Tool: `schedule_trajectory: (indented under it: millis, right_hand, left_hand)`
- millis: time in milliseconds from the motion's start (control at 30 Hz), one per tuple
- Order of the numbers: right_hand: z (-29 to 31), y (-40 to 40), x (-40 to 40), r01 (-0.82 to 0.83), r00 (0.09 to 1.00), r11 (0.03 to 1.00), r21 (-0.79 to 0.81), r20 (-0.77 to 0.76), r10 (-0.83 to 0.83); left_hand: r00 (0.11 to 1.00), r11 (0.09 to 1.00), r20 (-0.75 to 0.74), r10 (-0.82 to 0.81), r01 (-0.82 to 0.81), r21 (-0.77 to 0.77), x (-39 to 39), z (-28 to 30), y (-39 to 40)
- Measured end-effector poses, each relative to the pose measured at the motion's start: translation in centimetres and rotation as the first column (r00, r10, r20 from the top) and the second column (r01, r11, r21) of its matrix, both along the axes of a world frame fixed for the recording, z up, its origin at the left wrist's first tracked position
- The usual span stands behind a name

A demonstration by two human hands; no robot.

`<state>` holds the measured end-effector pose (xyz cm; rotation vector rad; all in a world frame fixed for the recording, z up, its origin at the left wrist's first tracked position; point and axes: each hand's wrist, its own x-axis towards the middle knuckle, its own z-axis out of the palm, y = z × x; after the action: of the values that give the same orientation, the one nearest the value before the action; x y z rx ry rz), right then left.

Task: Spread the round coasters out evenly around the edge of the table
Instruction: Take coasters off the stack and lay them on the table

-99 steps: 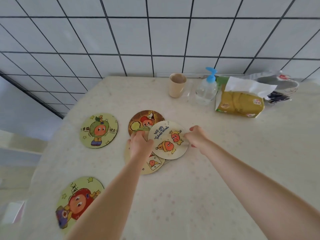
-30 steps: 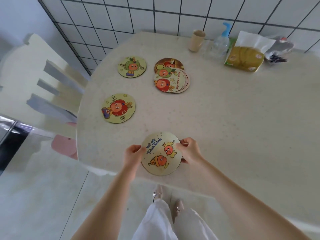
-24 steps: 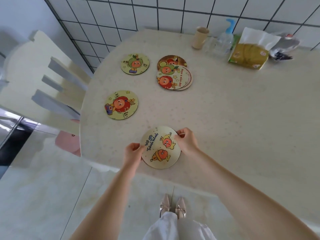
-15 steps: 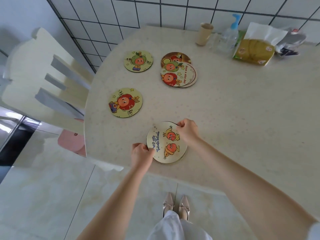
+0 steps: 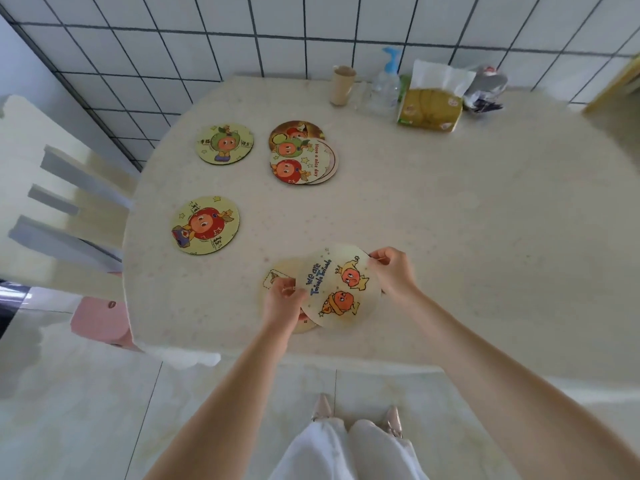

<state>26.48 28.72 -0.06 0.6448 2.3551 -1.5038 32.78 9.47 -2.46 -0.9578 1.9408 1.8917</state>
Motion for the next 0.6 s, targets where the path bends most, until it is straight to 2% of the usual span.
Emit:
schedule_trajectory:
  millis: [133, 300, 467, 600]
  right_hand:
    - [0.3, 5.4, 1.7, 0.096, 0.994, 0.995, -0.025, 0.061, -0.095]
    - [-0.2, 11.7, 3.5, 0.146, 0.983, 0.989, -0.034, 0.116, -0.141]
    - [-1.0, 17.4, 4.8, 0.167, 0.972, 0.983, -0.080, 0.177, -0.151]
    - [-2.3, 19.5, 5.3, 0.088, 0.972, 0.990, -0.110, 0.226, -0.061]
  left_hand:
    - [0.999, 0.998, -0.017, -0.037, 0.038, 0.053, -0.4, 0.5, 4.6]
    - [0.985, 0.985, -0.035, -0.170, 0.169, -0.026, -0.7, 0.6, 10.7]
    - [0.989, 0.987, -0.035, -0.143, 0.140, -0.081, -0.9, -0.1, 17.1]
    - [0.994, 0.972, -0.026, -0.104, 0.096, -0.213, -0.7, -1.8, 19.6]
